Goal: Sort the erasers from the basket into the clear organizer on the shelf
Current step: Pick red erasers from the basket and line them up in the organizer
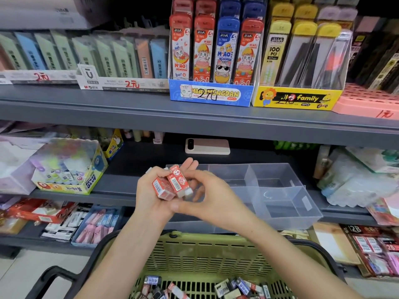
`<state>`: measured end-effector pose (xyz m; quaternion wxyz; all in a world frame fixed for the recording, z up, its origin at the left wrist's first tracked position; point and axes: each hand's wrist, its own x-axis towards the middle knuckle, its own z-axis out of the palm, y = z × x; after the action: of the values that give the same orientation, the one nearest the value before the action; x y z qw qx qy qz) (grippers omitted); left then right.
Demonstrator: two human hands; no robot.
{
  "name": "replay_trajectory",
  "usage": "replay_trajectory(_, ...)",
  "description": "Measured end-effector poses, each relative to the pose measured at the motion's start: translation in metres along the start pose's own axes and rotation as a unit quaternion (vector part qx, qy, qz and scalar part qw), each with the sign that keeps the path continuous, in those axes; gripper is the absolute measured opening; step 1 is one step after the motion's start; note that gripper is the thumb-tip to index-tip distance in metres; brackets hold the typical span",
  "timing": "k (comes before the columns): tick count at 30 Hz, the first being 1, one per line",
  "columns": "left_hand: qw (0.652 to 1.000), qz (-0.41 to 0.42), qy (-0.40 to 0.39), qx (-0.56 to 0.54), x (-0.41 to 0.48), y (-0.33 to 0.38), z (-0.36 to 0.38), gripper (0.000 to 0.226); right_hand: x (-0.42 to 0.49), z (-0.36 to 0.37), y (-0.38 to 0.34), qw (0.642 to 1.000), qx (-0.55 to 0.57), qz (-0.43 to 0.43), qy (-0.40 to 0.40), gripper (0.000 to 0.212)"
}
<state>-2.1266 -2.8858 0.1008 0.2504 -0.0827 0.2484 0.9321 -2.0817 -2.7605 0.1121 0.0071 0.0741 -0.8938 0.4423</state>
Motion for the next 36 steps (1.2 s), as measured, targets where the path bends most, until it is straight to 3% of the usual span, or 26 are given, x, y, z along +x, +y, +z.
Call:
replay_trajectory(2,1.000,-0.006,-0.001,-0.018,0.001,-0.001,0.004,0.067,-0.002,0.003,0.005,0.998,0.008,-0.019,0.051,0.047)
replay_trajectory(5,0.999,-0.017,-0.003,-0.037,0.001,-0.003,0.007,0.068,-0.006,-0.001,0.010,0.989,0.065,-0.035,0.127,0.024)
replay_trajectory(8,0.999,-0.031,0.014,-0.039,0.000,-0.005,0.006,0.058,-0.009,-0.016,0.018,0.971,0.156,-0.034,0.176,0.022)
replay_trajectory(13,0.996,-0.025,0.088,-0.015,0.001,-0.007,-0.002,0.053,0.001,-0.057,0.047,0.938,0.266,0.071,0.212,0.010)
replay_trajectory(18,0.994,-0.041,0.086,0.046,0.002,-0.005,-0.003,0.035,0.016,-0.076,0.080,0.954,0.159,0.172,0.186,0.007)
replay_trajectory(23,0.992,-0.035,0.099,0.073,0.005,-0.001,-0.009,0.035,0.033,-0.074,0.090,0.968,-0.138,0.196,0.070,0.005)
replay_trajectory(25,0.992,-0.037,0.099,0.072,0.006,-0.002,-0.011,0.034,0.039,-0.066,0.090,0.962,-0.170,0.206,0.048,0.036)
replay_trajectory(27,0.992,-0.039,0.099,0.073,0.007,-0.002,-0.012,0.040,0.046,-0.060,0.089,0.956,-0.198,0.214,0.039,0.047)
replay_trajectory(32,0.991,-0.042,0.100,0.085,0.008,-0.002,-0.010,0.041,0.059,-0.049,0.086,0.951,-0.235,0.199,0.018,0.024)
replay_trajectory(36,0.989,-0.047,0.106,0.094,0.009,-0.001,-0.008,0.041,0.063,-0.041,0.088,0.945,-0.263,0.196,-0.004,0.021)
